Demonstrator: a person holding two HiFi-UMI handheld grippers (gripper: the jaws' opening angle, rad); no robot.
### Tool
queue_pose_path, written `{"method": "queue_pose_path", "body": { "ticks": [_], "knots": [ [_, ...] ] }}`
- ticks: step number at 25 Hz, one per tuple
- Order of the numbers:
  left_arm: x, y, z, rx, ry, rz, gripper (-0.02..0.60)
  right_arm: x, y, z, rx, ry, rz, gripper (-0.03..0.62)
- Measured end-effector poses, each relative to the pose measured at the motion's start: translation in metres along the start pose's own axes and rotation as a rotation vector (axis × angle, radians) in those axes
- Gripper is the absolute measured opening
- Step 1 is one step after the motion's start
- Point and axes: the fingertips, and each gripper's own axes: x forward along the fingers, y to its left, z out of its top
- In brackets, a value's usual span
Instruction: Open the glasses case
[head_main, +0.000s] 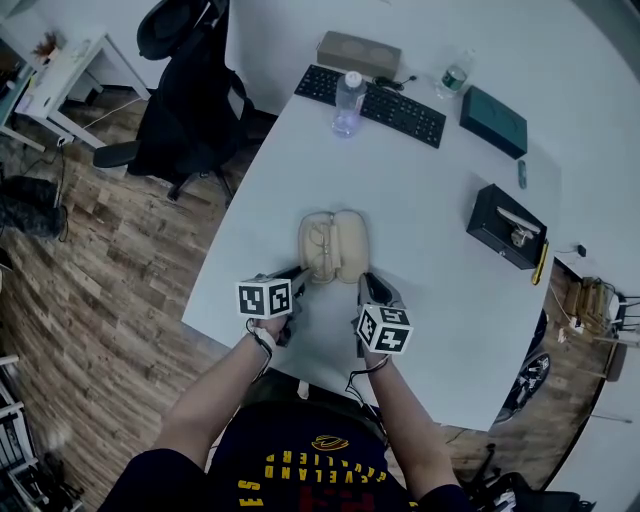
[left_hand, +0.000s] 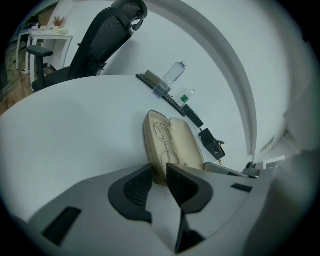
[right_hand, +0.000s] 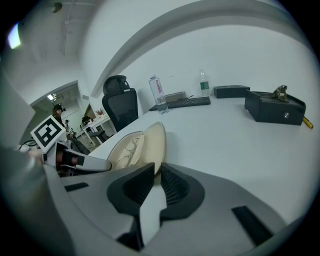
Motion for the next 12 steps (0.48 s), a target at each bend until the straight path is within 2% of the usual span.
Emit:
{"method": "queue_pose_path", "body": {
  "ticks": [7,12],
  "knots": [
    [0.0006,-0.0014,0.0007,0.014,0.012,0.004,0.098,0.0025,-0.0068,-0.0061,0.110,0.013,0.019,0.049],
    [0.0015,-0.0010,0.0008,0.007,0.005,0.004,0.098,0.0018,-0.0051,-0.0020,0.139,0.004,0.044,0.051]
  ]
}}
